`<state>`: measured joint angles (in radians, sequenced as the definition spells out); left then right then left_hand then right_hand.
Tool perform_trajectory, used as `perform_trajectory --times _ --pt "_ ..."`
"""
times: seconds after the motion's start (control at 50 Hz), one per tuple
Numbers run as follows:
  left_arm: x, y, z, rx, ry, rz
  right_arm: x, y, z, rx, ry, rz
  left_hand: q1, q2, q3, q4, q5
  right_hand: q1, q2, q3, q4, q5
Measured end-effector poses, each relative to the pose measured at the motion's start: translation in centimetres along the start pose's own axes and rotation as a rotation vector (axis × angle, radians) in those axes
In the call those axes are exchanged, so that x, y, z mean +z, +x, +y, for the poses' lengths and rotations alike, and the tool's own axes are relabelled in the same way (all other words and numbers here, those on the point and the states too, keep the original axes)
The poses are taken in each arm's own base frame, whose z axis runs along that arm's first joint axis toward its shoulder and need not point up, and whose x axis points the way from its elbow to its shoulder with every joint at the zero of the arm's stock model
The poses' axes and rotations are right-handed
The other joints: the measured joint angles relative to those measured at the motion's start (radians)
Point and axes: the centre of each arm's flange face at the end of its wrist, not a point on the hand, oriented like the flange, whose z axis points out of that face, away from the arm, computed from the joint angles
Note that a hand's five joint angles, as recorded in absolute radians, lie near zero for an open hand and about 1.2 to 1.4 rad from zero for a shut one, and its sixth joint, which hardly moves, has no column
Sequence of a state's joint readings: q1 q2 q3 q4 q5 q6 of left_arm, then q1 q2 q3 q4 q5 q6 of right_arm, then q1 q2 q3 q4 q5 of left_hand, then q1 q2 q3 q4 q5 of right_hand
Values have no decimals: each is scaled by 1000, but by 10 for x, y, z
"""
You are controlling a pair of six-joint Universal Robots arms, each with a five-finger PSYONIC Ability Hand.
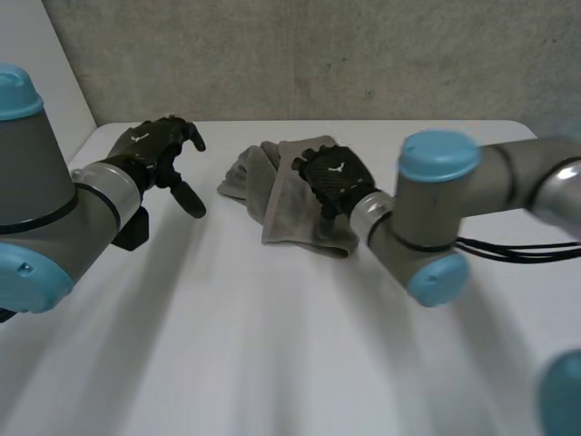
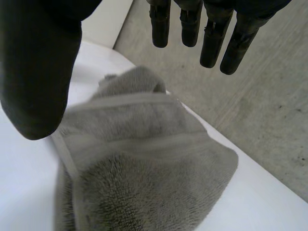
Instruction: Fold the towel.
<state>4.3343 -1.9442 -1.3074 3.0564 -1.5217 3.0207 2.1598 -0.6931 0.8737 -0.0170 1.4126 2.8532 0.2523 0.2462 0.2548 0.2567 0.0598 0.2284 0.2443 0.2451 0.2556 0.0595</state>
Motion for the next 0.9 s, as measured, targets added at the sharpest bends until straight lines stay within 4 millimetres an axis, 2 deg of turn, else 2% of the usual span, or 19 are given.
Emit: perform_trajectory --times 0.1,0.18,0.3,0.46,0.66,0.7,0.74,0.78,0.82,0.9 --pt "5 -1 7 -1 -17 -3 32 -2 30 -43 -11 43 0 0 0 0 0 0 0 0 0 0" --pt "8 -2 11 -2 -24 -4 46 -2 45 -79 -24 63 0 0 0 0 0 0 0 0 0 0" --pt "12 -3 17 -3 -35 -5 55 -1 56 -103 -41 69 0 0 0 0 0 0 0 0 0 0" --pt "13 -3 20 -3 -44 -6 57 -3 61 -104 -63 59 0 0 0 0 0 37 27 24 20 37" --pt "13 -3 20 -4 -45 -6 54 -8 69 -95 -105 17 0 0 0 0 0 384 369 367 357 343" --pt "13 -3 20 -4 -45 -6 52 -10 70 -93 -114 3 0 0 0 0 0 559 549 542 534 519" --pt "13 -3 20 -4 -45 -6 51 -11 71 -89 -121 -13 0 0 0 0 0 828 850 831 821 802" --pt "13 -3 20 -4 -44 -6 50 -12 72 -84 -127 -25 0 0 0 0 0 951 1014 1008 1007 989" --pt "13 -3 20 -4 -44 -6 50 -12 66 -82 -116 -30 0 0 0 0 0 996 1037 1061 1074 1072" --pt "12 -3 18 -5 -40 -6 48 -10 49 -81 -86 -31 0 0 0 0 0 1041 1037 1063 1079 1075"
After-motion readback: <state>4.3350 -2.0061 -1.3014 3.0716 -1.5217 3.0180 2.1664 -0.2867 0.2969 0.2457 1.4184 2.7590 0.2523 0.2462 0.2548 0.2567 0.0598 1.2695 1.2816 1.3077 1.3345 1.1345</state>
